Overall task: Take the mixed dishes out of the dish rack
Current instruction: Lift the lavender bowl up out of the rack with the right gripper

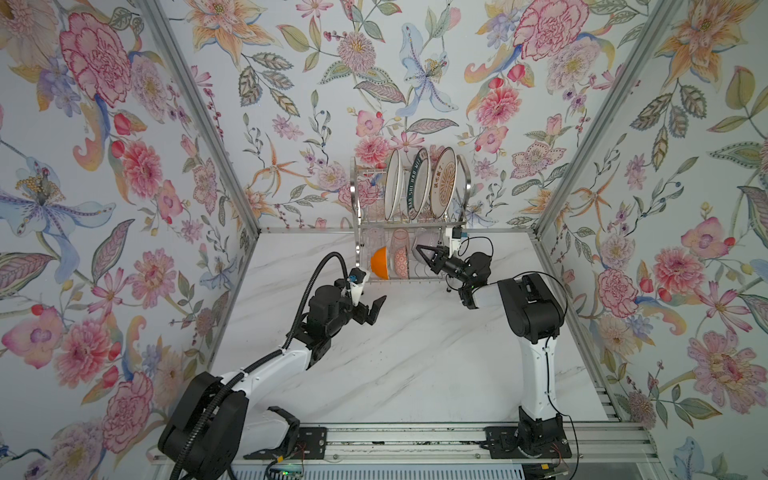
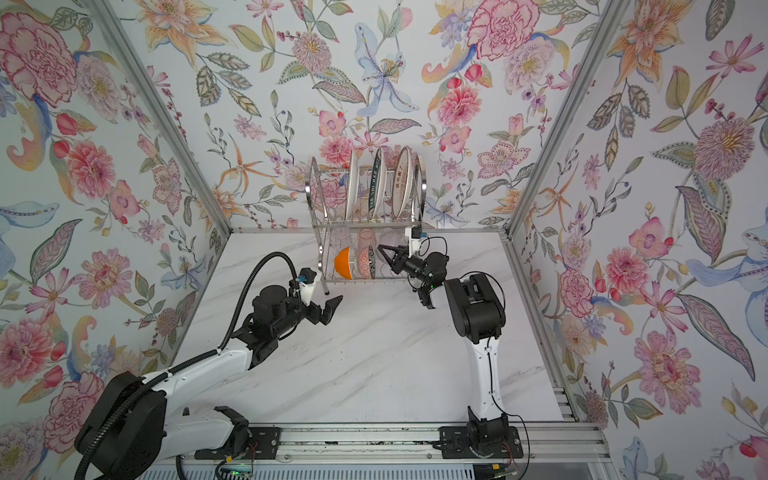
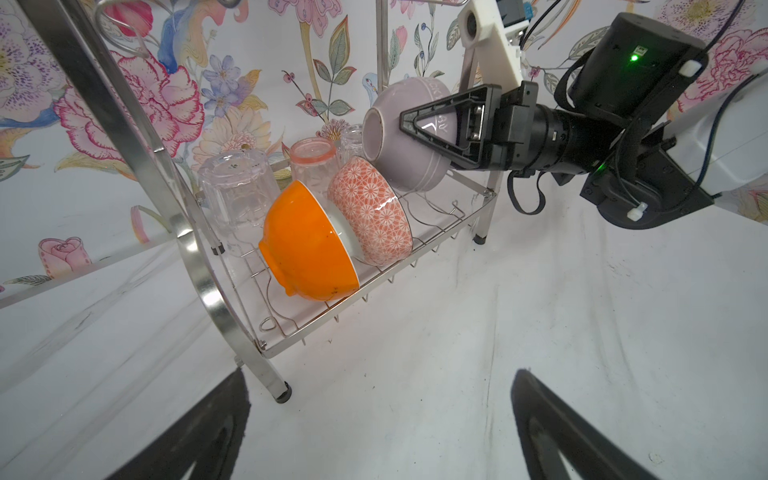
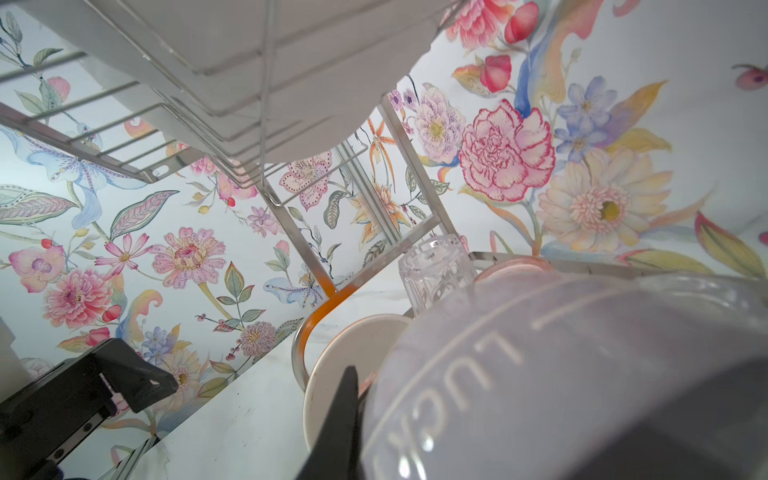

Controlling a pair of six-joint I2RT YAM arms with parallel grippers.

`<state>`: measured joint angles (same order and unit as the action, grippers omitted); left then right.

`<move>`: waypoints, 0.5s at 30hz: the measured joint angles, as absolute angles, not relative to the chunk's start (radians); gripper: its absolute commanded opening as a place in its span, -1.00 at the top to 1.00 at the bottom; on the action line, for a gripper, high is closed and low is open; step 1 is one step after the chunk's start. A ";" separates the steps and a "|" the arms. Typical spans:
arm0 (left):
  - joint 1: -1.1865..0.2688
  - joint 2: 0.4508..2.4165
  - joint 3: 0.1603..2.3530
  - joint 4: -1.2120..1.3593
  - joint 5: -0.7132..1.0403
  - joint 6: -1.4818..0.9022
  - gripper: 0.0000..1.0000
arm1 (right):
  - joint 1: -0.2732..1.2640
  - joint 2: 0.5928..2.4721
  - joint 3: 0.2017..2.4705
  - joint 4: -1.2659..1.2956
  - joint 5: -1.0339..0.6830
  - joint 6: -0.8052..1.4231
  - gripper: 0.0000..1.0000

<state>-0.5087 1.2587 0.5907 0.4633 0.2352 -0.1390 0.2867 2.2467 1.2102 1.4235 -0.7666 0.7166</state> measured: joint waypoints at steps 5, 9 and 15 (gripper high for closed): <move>-0.511 1.259 0.591 0.449 0.228 -0.139 -0.99 | 0.288 2.247 1.209 1.456 -0.764 0.728 1.00; -0.511 1.253 0.591 0.442 0.227 -0.139 -0.99 | 0.294 2.241 1.177 1.483 -0.744 0.721 1.00; -0.511 1.208 0.591 0.440 0.220 -0.139 -0.99 | 0.311 2.185 1.060 1.483 -0.717 0.676 1.00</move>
